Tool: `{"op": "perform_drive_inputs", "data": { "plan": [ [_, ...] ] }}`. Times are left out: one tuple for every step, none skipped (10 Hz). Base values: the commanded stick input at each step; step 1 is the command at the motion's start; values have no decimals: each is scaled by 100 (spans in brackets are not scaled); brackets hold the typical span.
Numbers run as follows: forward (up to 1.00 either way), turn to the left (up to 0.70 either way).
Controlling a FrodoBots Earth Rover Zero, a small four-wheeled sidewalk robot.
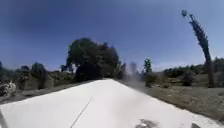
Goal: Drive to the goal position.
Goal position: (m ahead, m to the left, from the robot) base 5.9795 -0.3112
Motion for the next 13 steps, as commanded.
{"op": "perform_drive_inputs", "data": {
  "plan": [
    [70,0],
    [70,0],
    [70,0],
    [70,0],
    [70,0],
    [70,0],
    [70,0],
    [70,0],
    [70,0],
    [70,0],
    [70,0],
    [70,0],
    [70,0]
  ]
}}
